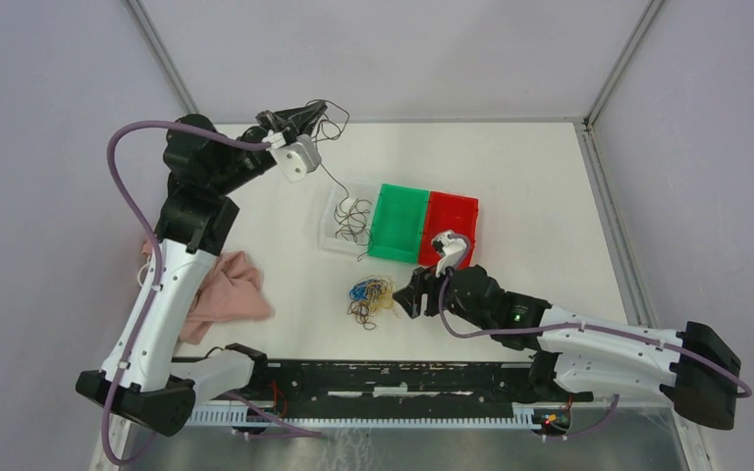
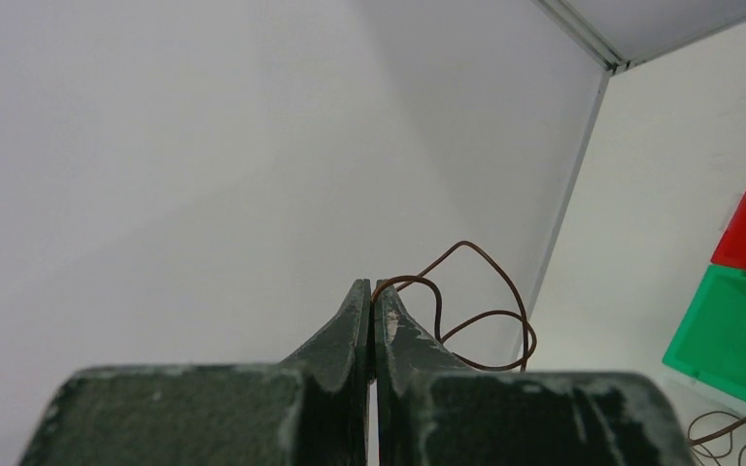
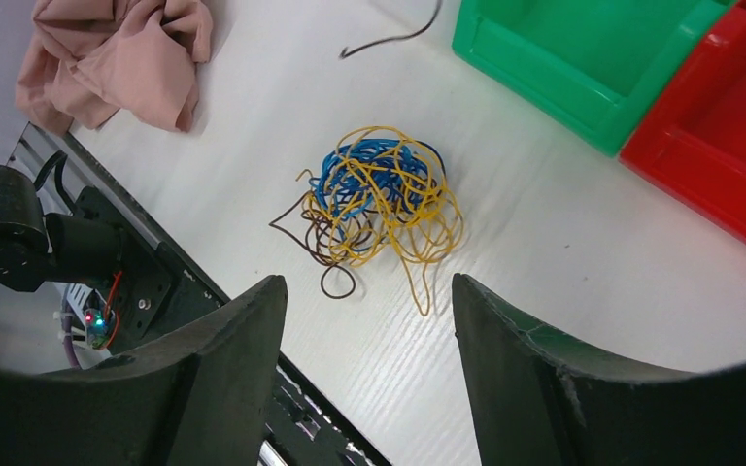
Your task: Untangle the cables
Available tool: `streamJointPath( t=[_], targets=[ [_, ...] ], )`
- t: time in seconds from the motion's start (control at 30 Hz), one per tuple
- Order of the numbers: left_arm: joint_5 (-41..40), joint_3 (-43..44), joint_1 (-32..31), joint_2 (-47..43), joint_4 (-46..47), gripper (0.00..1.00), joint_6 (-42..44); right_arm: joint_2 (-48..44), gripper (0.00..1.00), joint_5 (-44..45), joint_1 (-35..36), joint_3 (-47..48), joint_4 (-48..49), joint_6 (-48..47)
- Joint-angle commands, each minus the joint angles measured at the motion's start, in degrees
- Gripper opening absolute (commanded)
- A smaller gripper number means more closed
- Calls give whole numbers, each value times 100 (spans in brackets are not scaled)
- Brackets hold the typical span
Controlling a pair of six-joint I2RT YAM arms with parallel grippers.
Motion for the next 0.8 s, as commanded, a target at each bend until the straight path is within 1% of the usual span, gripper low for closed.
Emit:
streamJointPath(
  t=[0.0,0.13,0.33,0.6,0.77],
  targets=[
    [-142,44,-24,107,-11,4,538,-331,70,389,14,-62,-261,89],
    [-259,139,-23,257,-1,4,624,-449,70,423,21,-143,-269,125],
    [-496,157,-32,422,347,4,666,-370,70,417,23,-157,-225,172],
    [-1003,72,-33,784,722,3,995,-408,70,405,17,-176,-196,212],
    [-1160,172,-26,1131,969,3,1272,-495,70,446,22,-194,-264,219]
  ],
)
